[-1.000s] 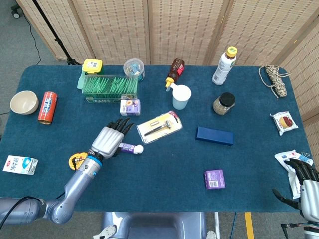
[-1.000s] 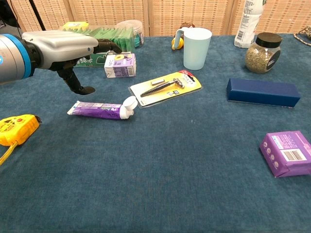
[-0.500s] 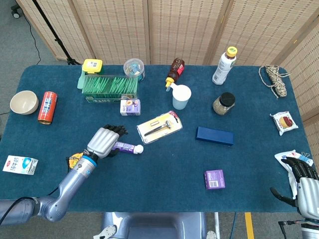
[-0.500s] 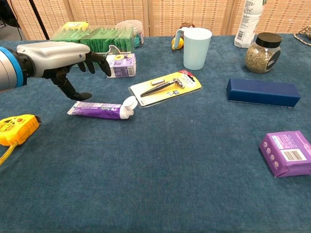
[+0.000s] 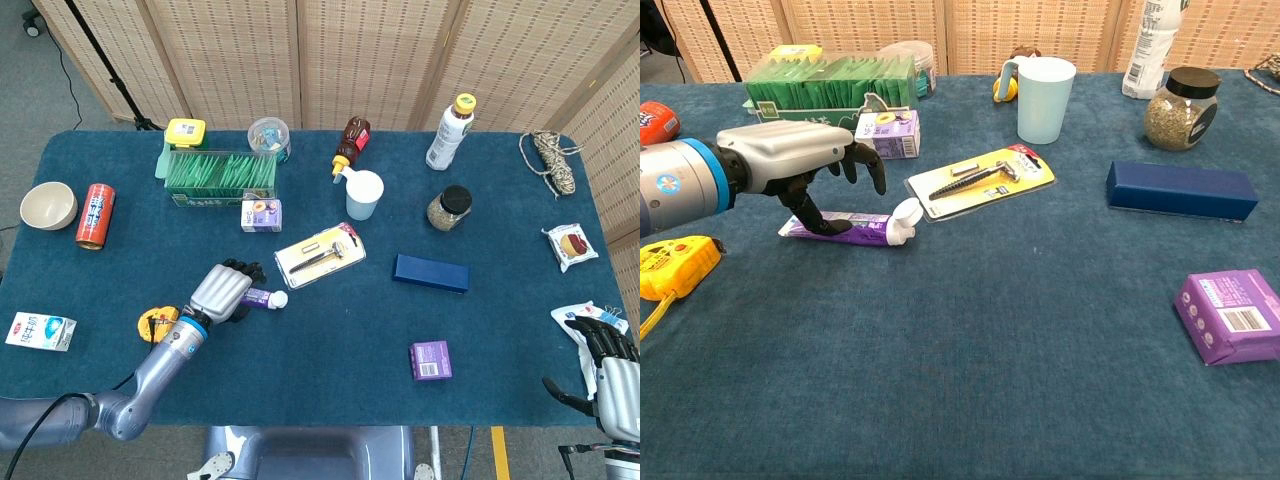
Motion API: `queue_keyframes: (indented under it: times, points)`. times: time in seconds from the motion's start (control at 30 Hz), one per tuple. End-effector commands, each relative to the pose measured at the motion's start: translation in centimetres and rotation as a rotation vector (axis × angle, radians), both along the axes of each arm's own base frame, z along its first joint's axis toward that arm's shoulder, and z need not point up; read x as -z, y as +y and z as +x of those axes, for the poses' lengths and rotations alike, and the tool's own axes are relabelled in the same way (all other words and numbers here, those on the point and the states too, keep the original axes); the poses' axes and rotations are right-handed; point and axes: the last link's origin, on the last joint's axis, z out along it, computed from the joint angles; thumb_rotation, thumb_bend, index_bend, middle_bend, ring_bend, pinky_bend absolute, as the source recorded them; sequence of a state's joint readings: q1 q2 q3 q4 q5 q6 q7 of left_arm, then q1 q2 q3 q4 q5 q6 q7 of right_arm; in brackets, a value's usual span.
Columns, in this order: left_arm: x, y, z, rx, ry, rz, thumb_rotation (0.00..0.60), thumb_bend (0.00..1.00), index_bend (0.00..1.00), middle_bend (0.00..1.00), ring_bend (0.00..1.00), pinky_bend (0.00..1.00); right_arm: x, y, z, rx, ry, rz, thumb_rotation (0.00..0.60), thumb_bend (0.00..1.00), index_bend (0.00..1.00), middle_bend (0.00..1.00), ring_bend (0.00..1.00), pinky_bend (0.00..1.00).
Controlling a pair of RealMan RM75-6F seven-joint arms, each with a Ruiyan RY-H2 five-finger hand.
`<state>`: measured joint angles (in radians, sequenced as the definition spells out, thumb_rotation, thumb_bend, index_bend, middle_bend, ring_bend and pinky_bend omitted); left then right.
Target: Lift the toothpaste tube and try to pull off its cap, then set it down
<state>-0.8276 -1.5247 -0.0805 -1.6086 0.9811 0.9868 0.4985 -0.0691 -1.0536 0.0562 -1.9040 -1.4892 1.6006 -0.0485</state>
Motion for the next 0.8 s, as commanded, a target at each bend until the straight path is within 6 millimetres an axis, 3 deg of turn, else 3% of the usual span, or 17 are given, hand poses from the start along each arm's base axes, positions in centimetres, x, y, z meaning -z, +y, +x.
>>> queue_keyframes:
  times: [0.03,0.8]
  points:
    - [1.0,0.4,-0.1,-0.034,-0.005,0.004,0.600,0.34,0.34,0.25,0.27,0.24,-0.1,0.0,0.0,0.002,0.002,-0.002,0.600,0.00,0.22,0.20,0.16,0.18]
    - [2.7,0.3,-1.0,-0.067,-0.024,-0.006,0.600,0.34,0.36,0.29,0.31,0.29,-0.1,0.0,0.1,0.009,0.004,-0.001,0.600,0.00,0.22,0.20,0.16,0.18]
